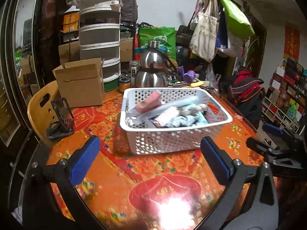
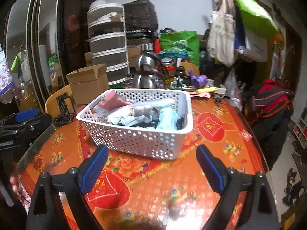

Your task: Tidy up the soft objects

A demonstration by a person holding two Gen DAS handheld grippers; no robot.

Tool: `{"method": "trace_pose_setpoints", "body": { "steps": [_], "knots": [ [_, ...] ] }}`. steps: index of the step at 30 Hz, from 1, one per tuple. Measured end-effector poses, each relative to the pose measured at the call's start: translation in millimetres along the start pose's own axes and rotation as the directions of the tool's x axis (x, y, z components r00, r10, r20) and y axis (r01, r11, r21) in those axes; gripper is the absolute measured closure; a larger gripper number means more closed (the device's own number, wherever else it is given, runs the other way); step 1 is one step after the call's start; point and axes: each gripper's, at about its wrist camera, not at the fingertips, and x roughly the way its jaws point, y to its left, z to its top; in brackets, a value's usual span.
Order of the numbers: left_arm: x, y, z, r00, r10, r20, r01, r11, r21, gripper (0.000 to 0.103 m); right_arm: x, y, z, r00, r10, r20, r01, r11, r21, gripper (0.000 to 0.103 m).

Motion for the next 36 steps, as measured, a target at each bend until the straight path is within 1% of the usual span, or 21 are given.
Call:
{"method": "trace_pose_setpoints", "body": {
  "steps": [3, 5, 7, 9, 11, 13, 16, 20, 26, 36],
  "knots": [
    [-23, -9, -12, 0.999, -0.031, 0.016, 0.031, 1.000, -0.003, 0.000, -18, 5, -10, 1.000, 0.012, 0.015, -0.012, 1.000, 0.018, 0.010],
    [-34, -17, -18, 0.999, -0.027, 0.026, 0.027, 1.000, 0.007, 0.000, -25, 8, -12, 1.000, 0.003, -0.002, -0.003, 1.000, 0.020, 0.010],
    [-42, -25, -22, 0.999, -0.037, 0.032, 0.037, 0.999, 0.009, 0.000, -28, 14, -14, 1.000, -0.013, -0.025, 0.013, 1.000, -0.004, 0.009],
    [-46, -33, -24, 0.998, -0.051, 0.033, 0.050, 0.999, 0.018, 0.000, -28, 17, -13, 0.999, -0.024, -0.025, 0.023, 0.999, -0.023, 0.009],
    [-45, -43, -25, 0.998, -0.056, 0.027, 0.055, 0.998, 0.035, 0.000, -27, 17, -13, 0.999, -0.037, -0.026, 0.036, 0.999, -0.024, 0.009],
    [-42, -50, -26, 0.998, -0.053, 0.017, 0.052, 0.998, 0.042, 0.000, -28, 16, -11, 0.999, -0.031, -0.016, 0.031, 0.999, -0.018, 0.009],
    [-38, -52, -27, 0.999, -0.045, 0.007, 0.045, 0.998, 0.035, 0.000, -28, 13, -10, 0.999, -0.037, -0.007, 0.036, 0.999, -0.015, 0.009],
    [-30, -45, -24, 0.999, -0.041, -0.004, 0.041, 0.999, 0.015, 0.000, -26, 12, -10, 0.999, -0.028, -0.015, 0.028, 1.000, -0.010, 0.009],
    [-21, -40, -25, 0.999, -0.038, -0.019, 0.039, 0.999, 0.011, 0.000, -25, 11, -10, 1.000, -0.024, -0.014, 0.024, 1.000, -0.003, 0.009],
    [-20, -37, -26, 0.999, -0.038, -0.024, 0.038, 0.999, 0.008, 0.000, -28, 11, -10, 1.000, -0.021, -0.010, 0.021, 1.000, 0.000, 0.009]
  ]
}}
